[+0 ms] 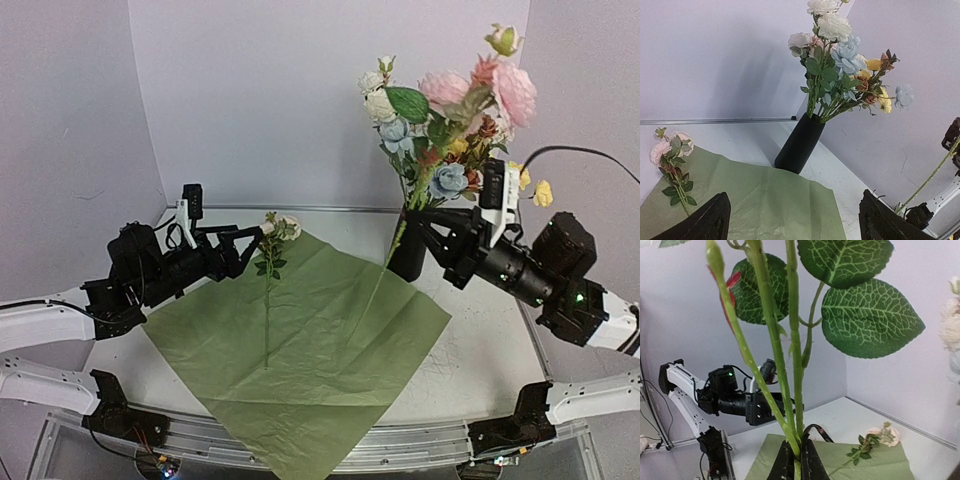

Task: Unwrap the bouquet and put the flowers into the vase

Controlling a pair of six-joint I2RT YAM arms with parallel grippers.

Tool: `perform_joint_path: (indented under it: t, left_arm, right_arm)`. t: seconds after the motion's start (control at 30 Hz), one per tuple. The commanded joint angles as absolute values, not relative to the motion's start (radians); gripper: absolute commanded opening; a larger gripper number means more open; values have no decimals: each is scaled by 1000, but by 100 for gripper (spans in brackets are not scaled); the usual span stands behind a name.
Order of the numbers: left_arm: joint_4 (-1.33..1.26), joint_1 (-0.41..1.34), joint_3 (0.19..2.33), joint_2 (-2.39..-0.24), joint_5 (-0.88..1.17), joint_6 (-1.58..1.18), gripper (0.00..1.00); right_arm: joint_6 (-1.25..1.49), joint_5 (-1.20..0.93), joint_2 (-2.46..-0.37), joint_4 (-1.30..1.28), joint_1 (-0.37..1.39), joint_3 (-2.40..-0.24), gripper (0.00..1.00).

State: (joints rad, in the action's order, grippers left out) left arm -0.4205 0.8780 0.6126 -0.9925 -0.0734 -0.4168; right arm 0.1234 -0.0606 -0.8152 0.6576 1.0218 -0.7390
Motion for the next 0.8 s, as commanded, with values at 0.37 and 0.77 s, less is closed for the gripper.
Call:
perform_joint_path:
  t: [0.37,0.77]
  left_arm:
    - [-457,873,694,-1141,-62,-435,88]
    - [-456,873,702,-1160,-60,-444,87]
  right_arm:
    - [-44,671,-518,563,1021,-612,0]
    - [-149,764,-754,664,930,-774,0]
